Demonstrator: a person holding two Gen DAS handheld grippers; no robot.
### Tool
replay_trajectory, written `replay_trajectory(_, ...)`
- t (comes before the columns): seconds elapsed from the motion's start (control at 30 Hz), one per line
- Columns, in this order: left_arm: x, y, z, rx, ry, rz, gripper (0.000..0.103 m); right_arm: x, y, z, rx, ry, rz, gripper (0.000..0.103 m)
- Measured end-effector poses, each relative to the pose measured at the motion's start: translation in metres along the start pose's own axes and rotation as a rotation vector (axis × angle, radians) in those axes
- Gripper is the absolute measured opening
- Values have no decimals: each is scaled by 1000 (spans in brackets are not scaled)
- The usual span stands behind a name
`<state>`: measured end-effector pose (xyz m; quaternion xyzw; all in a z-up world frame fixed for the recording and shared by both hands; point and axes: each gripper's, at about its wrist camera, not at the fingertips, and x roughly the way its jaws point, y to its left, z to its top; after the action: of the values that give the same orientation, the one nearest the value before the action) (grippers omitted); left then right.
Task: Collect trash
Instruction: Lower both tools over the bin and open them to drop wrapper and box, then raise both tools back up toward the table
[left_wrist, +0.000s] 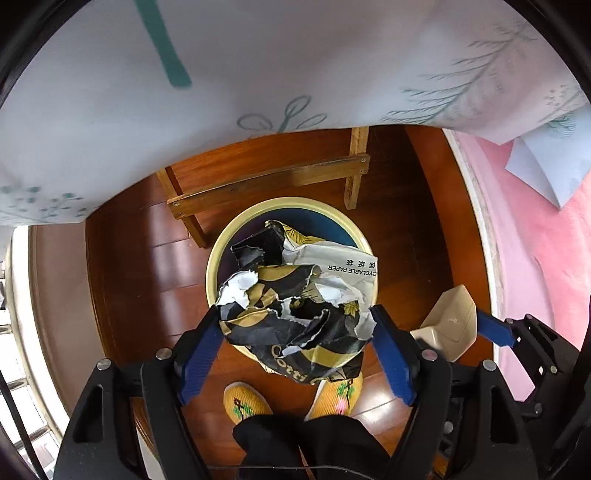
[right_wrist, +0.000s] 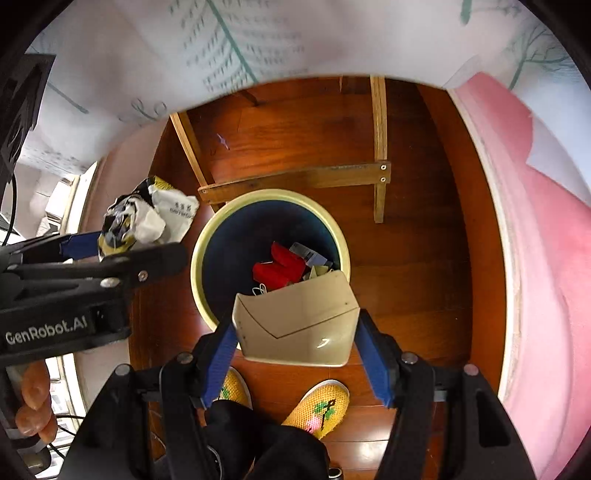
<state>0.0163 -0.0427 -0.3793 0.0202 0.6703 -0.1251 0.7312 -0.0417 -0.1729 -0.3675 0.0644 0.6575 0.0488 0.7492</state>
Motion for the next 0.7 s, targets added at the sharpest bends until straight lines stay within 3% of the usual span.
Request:
replay_trajectory(0.13, 14, 8, -1, -27, 17, -12, 83, 12, 2, 6, -19, 6, -7, 63)
replay_trajectory(0.2, 19, 13, 2, -42, 11, -3, 102, 16, 3, 9, -26, 6, -12, 63)
replay_trajectory(0.7, 17, 67, -11, -156, -38, 48, 102, 29, 24, 27, -75, 15, -8, 63)
